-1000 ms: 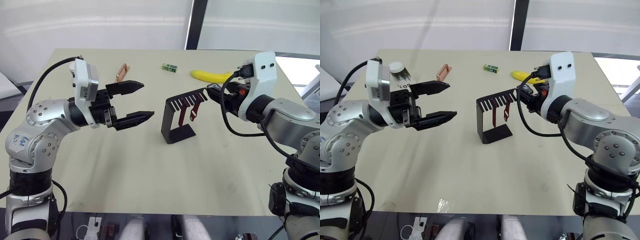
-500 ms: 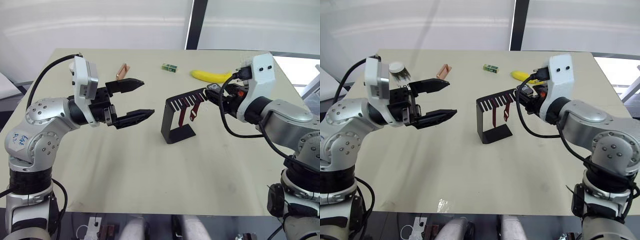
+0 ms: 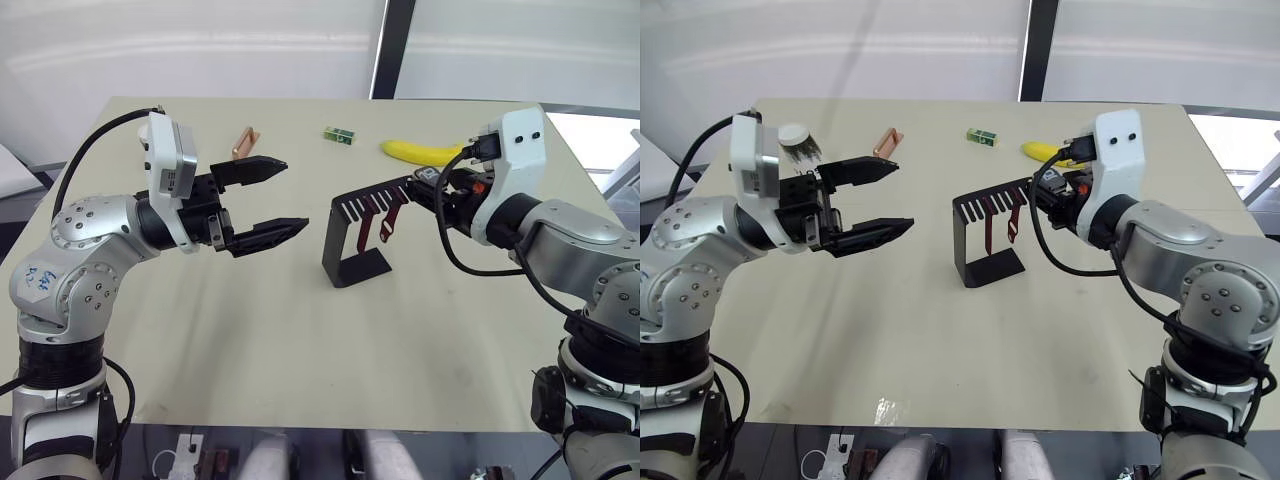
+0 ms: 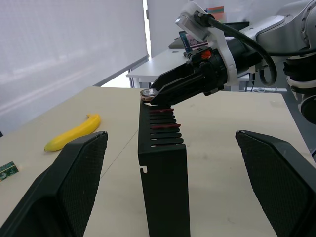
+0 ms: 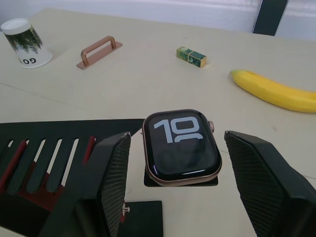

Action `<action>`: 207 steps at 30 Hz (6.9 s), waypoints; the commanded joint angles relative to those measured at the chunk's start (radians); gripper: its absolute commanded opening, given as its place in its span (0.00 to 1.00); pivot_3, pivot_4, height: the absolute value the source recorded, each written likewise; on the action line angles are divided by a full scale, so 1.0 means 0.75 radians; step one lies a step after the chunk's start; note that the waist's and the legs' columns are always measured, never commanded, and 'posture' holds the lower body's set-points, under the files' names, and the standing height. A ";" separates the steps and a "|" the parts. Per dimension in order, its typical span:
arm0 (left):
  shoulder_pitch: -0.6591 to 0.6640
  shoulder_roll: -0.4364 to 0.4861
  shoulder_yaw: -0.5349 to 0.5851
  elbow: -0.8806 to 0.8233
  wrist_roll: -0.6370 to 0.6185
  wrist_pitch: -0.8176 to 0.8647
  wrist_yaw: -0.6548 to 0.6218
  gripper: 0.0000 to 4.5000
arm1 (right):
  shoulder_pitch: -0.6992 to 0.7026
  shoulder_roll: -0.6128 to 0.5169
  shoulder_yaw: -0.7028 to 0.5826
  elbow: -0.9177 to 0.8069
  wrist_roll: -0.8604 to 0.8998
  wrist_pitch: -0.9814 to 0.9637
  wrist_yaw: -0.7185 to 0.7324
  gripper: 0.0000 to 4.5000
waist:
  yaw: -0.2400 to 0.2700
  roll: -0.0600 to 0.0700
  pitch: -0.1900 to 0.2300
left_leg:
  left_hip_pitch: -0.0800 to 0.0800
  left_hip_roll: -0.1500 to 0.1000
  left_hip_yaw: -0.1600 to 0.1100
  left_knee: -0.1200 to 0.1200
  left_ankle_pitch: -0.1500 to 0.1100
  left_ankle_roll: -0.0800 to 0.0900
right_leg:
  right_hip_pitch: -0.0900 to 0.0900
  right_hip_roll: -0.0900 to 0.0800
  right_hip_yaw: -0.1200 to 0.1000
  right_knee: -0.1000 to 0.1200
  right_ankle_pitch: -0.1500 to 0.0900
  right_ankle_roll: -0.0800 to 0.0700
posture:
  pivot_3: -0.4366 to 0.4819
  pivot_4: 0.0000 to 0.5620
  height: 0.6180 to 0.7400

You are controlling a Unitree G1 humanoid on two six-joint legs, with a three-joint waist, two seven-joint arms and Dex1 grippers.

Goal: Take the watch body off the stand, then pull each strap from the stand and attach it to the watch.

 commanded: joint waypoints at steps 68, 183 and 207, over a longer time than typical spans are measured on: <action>0.133 -0.068 -0.261 -0.086 0.105 -0.130 -0.249 1.00 | 1.074 -0.011 -0.033 0.253 -0.701 -1.032 0.685 0.38 | 0.007 0.001 0.000 | -0.004 -0.002 -0.013 0.000 0.006 -0.003 | 0.003 -0.001 -0.008 -0.004 0.002 -0.001 | 0.48 0.27 1.00; 0.179 -0.786 -0.420 0.296 0.856 -0.356 0.714 0.28 | 1.073 -0.227 -0.033 -0.225 -0.341 -0.972 1.104 1.00 | 0.044 0.002 0.001 | 0.009 0.000 -0.015 0.000 0.004 -0.003 | 0.022 -0.001 -0.012 -0.015 0.003 -0.001 | 0.48 0.27 1.00; 0.176 -0.796 -0.462 0.338 0.938 -0.443 0.717 0.01 | 1.111 -0.191 -0.006 -0.290 -0.341 -0.967 1.054 1.00 | 0.044 0.002 0.001 | 0.009 0.000 -0.015 0.000 0.004 -0.003 | 0.023 -0.001 -0.012 -0.015 0.003 -0.001 | 0.48 0.27 1.00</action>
